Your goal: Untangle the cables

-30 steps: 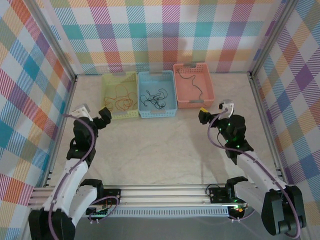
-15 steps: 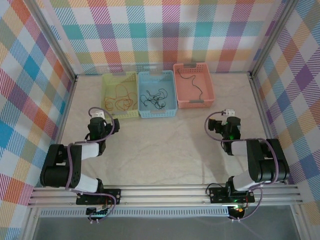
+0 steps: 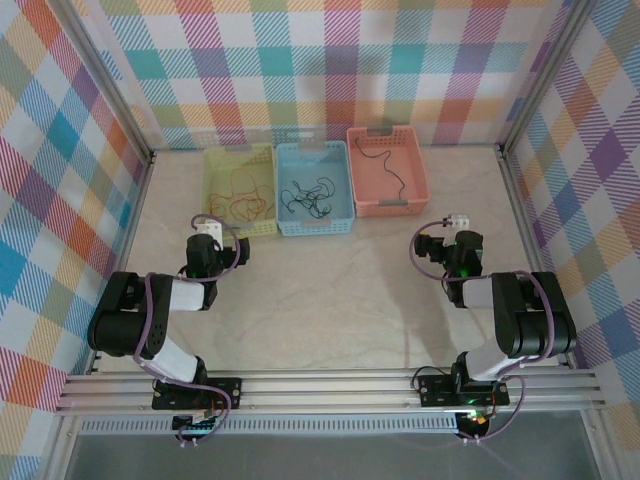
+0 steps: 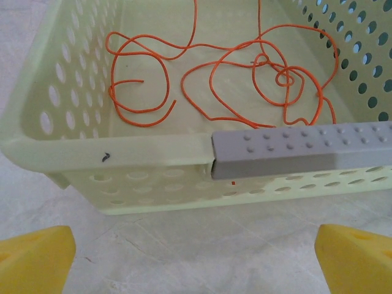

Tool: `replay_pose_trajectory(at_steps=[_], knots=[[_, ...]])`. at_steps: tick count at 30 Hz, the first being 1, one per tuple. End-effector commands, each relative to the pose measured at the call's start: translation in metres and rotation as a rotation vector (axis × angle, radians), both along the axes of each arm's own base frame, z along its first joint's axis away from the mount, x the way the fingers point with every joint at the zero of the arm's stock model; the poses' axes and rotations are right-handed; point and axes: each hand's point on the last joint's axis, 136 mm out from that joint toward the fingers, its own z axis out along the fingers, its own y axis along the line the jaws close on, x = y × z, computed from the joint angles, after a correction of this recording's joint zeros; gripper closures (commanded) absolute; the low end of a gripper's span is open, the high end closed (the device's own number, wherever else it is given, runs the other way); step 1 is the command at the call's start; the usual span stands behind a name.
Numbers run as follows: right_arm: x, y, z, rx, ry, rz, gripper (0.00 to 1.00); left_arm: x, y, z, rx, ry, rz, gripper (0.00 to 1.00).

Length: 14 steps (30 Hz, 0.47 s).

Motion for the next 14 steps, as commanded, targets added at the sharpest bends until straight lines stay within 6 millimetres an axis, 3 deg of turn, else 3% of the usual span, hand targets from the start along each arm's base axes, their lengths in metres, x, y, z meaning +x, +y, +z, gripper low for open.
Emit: replay_pose_trajectory(at_steps=[1,14], knots=[[0.0091,0.0020,0.0158,0.017,-0.055,0.007,0.00,0.0096,0.0028,0.0136,-0.003,-0.049,0.009,0.00],[0.0091,0.0048,0.0154,0.018,-0.051,0.026,0.00,0.0097,0.0028,0.0137,-0.003,-0.049,0.008,0.00]])
